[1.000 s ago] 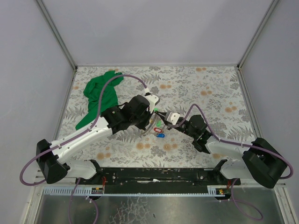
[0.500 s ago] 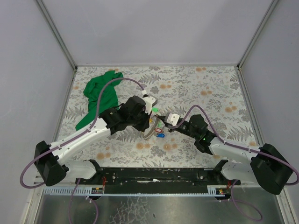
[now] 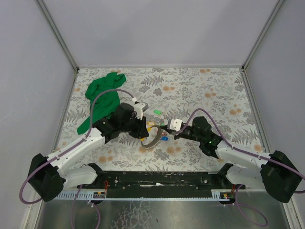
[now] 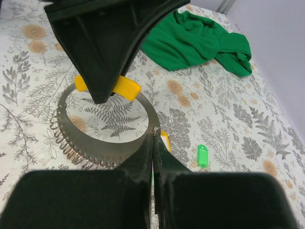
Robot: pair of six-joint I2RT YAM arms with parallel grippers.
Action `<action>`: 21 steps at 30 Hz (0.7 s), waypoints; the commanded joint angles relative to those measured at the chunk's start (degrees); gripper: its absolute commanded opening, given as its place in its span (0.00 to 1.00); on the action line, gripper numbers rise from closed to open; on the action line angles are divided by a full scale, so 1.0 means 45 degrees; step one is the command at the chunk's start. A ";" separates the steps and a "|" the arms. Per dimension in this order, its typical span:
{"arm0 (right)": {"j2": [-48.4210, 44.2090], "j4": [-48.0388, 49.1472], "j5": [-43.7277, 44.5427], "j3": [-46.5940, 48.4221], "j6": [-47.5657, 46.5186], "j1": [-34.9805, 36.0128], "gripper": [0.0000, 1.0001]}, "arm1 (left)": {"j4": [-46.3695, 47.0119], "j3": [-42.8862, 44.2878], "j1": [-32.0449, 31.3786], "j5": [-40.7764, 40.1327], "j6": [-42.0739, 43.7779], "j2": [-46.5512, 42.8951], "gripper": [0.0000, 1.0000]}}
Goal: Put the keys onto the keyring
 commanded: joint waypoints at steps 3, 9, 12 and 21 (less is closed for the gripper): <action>0.0068 -0.0136 -0.1177 0.1031 0.0400 0.0026 0.00 | 0.2075 -0.1333 0.0527 -0.0595 -0.1283 -0.0644 0.29; 0.1019 0.0562 -0.1626 0.0999 0.0880 0.0006 0.00 | 0.4814 -0.3458 0.0600 -0.0976 -0.2676 -0.1228 0.45; 0.1557 0.1138 -0.1738 0.0986 0.1128 0.0004 0.00 | 0.6636 -0.4709 0.0645 -0.1200 -0.3233 -0.1514 0.49; 0.2767 0.2742 -0.2115 0.0829 0.2128 -0.0350 0.00 | 1.3375 -0.8775 0.1007 -0.1420 -0.3250 -0.3502 0.50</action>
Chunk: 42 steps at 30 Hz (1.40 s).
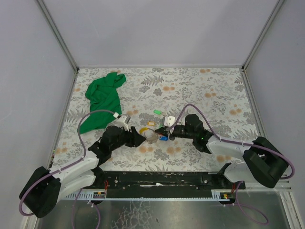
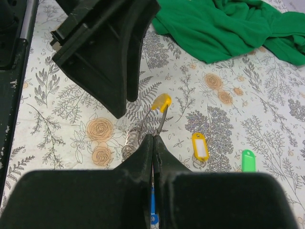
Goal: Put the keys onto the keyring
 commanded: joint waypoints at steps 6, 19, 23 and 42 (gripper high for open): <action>0.0250 0.1844 -0.1080 0.0446 0.0967 -0.0629 0.00 | 0.8638 -0.2648 0.0255 0.0805 0.1898 -0.1680 0.49; 0.1094 0.3302 -0.3096 0.0679 0.1963 -0.1431 0.00 | 1.3999 -0.1764 0.1132 0.5428 0.4623 0.3067 0.42; 0.1299 0.3111 -0.3430 0.0852 0.1860 -0.1481 0.00 | 1.4566 -0.1195 0.1826 0.6626 0.4795 0.4054 0.39; 0.1546 0.2755 -0.4146 0.1172 0.1373 -0.1576 0.00 | 1.4772 0.0068 0.2456 0.9821 0.5227 0.5961 0.28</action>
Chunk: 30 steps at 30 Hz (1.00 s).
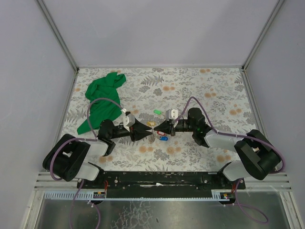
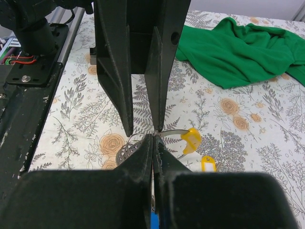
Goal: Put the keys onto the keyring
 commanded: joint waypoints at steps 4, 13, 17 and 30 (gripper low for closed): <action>0.0096 0.0574 -0.0612 0.0632 -0.0102 -0.0080 0.00 | 0.0939 0.0584 0.0059 0.0410 0.0308 0.0248 0.27; 0.0266 0.0567 -0.0857 0.0774 0.0078 -0.0080 0.00 | 0.0467 0.0745 0.0057 0.0244 0.0499 0.0206 0.28; 0.0382 0.0553 -0.0849 0.0790 0.0126 -0.0080 0.00 | 0.0434 0.0601 0.0062 0.0142 0.0718 -0.0055 0.29; 0.0219 0.0427 -0.0812 0.0839 0.0158 -0.0080 0.00 | -0.0442 0.0769 0.0062 0.0367 0.1198 -0.0100 0.29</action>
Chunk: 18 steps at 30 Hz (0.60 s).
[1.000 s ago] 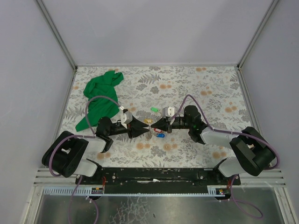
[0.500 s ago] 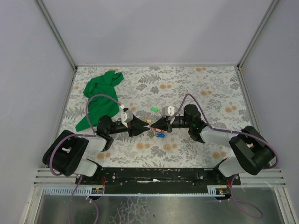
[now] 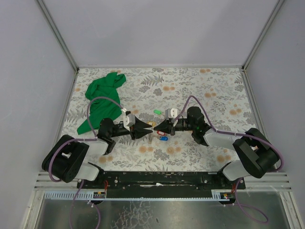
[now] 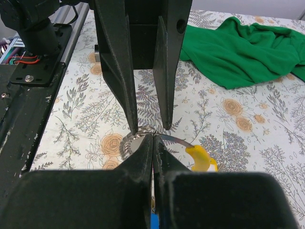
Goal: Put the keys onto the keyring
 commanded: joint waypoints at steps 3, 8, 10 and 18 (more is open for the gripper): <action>-0.0181 0.0516 -0.0387 0.0572 0.0118 0.0017 0.00 | -0.0235 0.0457 0.0028 0.0310 0.0399 0.0147 0.27; -0.0099 0.1019 -0.0360 0.0538 0.0440 0.0017 0.00 | -0.0496 0.0630 0.0014 0.0486 0.0244 0.0331 0.26; 0.0013 0.1482 -0.0280 0.0467 0.0691 0.0017 0.00 | -0.0518 0.0569 0.0027 0.0283 0.0171 0.0273 0.27; 0.0410 0.2533 -0.0608 0.0376 0.1334 0.0017 0.00 | -0.0769 0.0140 0.0033 -0.0177 0.0548 -0.0257 0.29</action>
